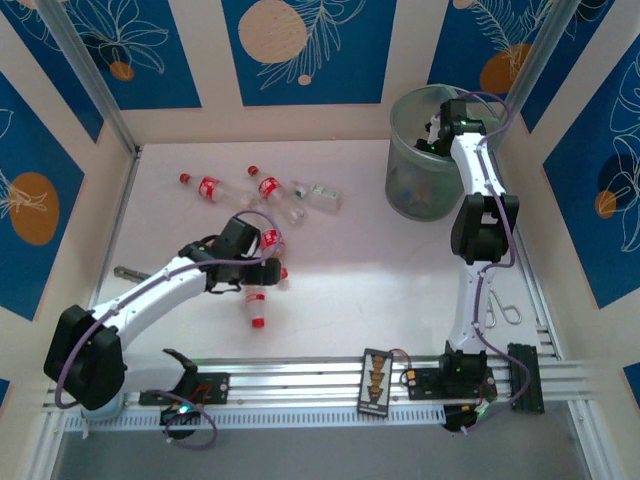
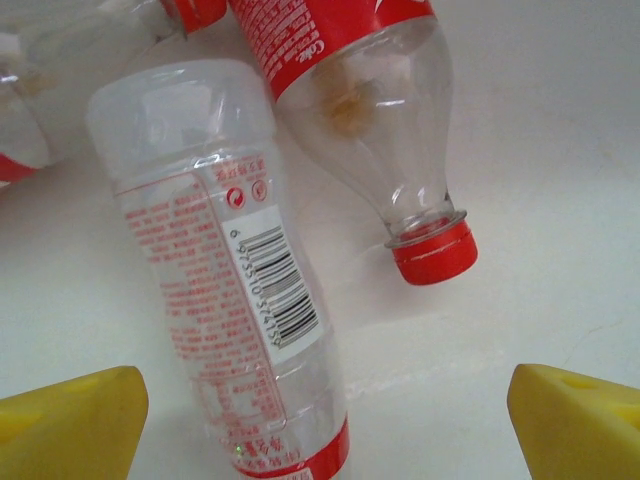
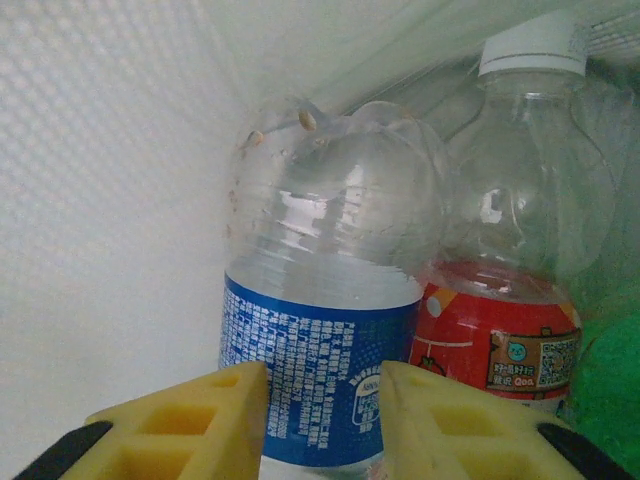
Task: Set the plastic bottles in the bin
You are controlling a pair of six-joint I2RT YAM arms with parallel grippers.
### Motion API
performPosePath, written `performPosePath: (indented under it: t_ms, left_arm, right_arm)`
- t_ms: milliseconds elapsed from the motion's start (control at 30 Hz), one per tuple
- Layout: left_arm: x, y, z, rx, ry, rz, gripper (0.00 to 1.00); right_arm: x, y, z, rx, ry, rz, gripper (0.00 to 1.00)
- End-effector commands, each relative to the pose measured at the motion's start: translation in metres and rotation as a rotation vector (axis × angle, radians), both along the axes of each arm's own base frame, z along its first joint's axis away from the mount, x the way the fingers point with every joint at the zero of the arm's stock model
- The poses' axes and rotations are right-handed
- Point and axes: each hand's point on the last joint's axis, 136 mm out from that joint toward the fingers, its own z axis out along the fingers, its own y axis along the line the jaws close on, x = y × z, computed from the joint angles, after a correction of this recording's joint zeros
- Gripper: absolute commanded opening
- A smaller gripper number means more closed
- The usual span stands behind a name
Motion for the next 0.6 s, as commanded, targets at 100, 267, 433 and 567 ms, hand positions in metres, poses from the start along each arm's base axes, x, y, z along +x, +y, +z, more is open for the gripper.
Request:
performPosePath:
  t_ms: [100,267,433,567]
  left_arm:
    - [-0.012,0.009,0.004,0.015,0.041,0.022,0.94]
    - [-0.019,0.008,0.0,0.002,0.075,0.013,0.96]
    - [-0.03,0.008,-0.01,-0.015,0.129,0.027,0.98]
    - [-0.04,0.01,-0.023,-0.01,0.17,0.052,0.98]
  right_arm:
    - [-0.017,-0.008,0.086,-0.054,-0.135,0.007,0.46]
    - [-0.039,-0.029,0.116,-0.149,-0.156,-0.022,0.53]
    - [-0.064,-0.052,0.152,-0.118,-0.221,-0.098,0.66]
    - [-0.083,-0.043,0.191,0.11,-0.352,-0.099,0.74]
